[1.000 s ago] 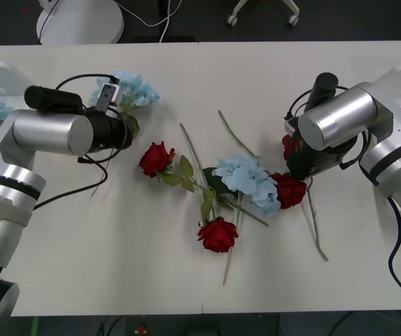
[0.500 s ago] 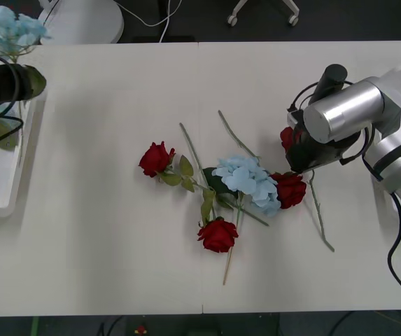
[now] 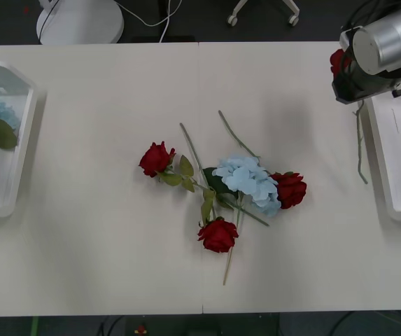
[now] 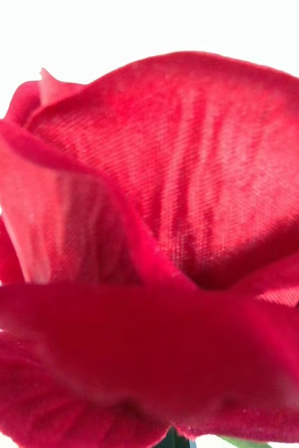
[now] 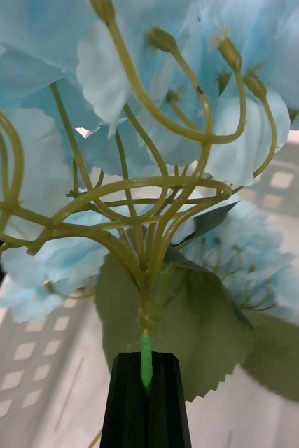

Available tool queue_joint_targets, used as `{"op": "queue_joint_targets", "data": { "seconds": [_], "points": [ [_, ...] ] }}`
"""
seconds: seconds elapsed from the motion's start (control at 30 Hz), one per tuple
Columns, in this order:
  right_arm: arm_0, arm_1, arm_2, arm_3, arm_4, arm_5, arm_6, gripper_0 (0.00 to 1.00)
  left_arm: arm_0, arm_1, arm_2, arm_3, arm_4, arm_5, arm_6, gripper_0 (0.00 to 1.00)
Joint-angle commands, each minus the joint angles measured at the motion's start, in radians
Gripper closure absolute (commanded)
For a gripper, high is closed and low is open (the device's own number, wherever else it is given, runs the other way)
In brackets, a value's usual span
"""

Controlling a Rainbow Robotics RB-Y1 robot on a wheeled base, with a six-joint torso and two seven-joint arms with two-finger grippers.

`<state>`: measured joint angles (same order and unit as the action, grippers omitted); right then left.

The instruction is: Put the red flowers into the right box and the blue flowers into the left box

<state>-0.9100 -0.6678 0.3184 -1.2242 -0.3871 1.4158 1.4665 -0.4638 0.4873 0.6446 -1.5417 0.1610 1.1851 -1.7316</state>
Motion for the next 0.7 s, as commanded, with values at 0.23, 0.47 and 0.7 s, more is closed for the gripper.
{"op": "queue_joint_targets", "data": {
  "seconds": [0.23, 0.47, 0.7],
  "points": [
    [-0.052, -0.151, -0.015, 0.149, 0.244, -0.146, 0.256, 1.0, 0.114, 0.047, 0.015, -0.044, -0.083, -0.055, -0.057, 1.0],
    [-0.052, -0.158, -0.016, 0.381, 0.329, -0.393, 0.281, 1.0, 0.203, 0.045, -0.054, -0.043, -0.083, -0.064, -0.049, 1.0],
    [-0.05, -0.116, -0.016, 0.506, 0.333, -0.442, 0.261, 1.0, 0.263, 0.045, -0.105, -0.043, -0.052, -0.059, -0.042, 1.0]
  ]
}}
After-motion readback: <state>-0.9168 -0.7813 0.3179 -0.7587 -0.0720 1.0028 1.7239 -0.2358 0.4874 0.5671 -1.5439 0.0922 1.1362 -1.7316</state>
